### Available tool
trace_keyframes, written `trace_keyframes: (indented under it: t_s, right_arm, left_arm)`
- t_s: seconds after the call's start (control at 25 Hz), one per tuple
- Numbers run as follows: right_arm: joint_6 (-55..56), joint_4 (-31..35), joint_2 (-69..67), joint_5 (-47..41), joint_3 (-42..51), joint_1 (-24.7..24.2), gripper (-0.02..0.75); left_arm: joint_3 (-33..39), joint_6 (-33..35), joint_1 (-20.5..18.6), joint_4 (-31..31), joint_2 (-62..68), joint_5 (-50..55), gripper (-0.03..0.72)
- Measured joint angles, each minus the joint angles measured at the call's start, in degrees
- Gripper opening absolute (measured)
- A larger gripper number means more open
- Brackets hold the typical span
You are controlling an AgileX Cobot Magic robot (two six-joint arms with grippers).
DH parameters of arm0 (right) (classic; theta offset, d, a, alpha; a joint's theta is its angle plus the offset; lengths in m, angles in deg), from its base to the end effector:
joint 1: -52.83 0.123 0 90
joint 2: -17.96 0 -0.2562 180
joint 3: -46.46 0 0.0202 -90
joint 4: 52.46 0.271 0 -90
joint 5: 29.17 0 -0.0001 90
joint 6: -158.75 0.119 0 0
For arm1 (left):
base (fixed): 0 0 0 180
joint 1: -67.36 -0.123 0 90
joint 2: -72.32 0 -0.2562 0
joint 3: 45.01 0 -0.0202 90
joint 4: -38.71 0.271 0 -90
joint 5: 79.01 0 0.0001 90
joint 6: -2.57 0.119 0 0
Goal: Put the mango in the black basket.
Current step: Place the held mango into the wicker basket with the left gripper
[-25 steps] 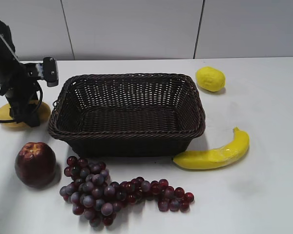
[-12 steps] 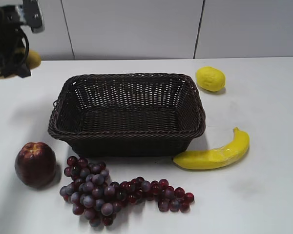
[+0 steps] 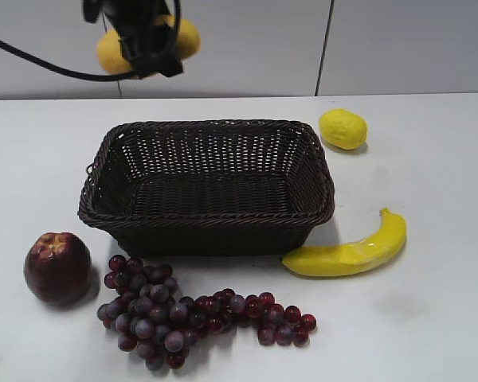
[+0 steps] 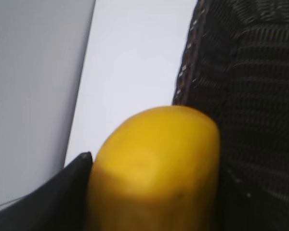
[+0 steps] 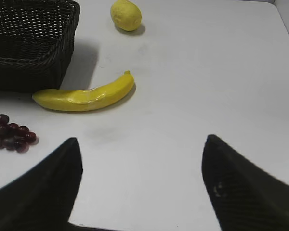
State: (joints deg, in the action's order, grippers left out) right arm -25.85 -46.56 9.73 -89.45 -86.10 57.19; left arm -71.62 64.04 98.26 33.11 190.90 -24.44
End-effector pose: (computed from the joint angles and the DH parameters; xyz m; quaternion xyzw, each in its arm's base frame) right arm 0.0645 0.0156 0.2775 -0.0682 0.8439 0.0503 0.5297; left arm 0.3895 -0.2442 0.2600 0.6794 0.6735 0.0312 0.2895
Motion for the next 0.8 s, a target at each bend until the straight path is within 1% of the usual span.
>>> trace_keyframes:
  t_s: [0.12, 0.24, 0.36, 0.56, 0.76, 0.8]
  right_arm:
    - [0.00, 0.00, 0.00, 0.00, 0.00, 0.00, 0.593]
    - [0.00, 0.00, 0.00, 0.00, 0.00, 0.00, 0.593]
    - [0.00, 0.00, 0.00, 0.00, 0.00, 0.00, 0.593]
    - [0.00, 0.00, 0.00, 0.00, 0.00, 0.00, 0.593]
    - [0.00, 0.00, 0.00, 0.00, 0.00, 0.00, 0.593]
    - [0.00, 0.00, 0.00, 0.00, 0.00, 0.00, 0.593]
  left_arm:
    - [0.00, -1.20, 3.37, 0.00, 3.58, -0.01, 0.532]
    - [0.00, -2.90, 5.25, -0.29, 8.36, -0.18, 0.532]
    - [0.00, -3.50, 5.72, -2.83, 12.65, -0.93, 0.532]
    - [0.00, -3.63, 5.78, -3.26, 17.72, -1.54, 0.532]
    - [0.00, -3.63, 5.60, -5.80, 18.52, -1.20, 0.532]
    - [0.00, -3.63, 5.56, -6.37, 18.52, -0.78, 0.549]
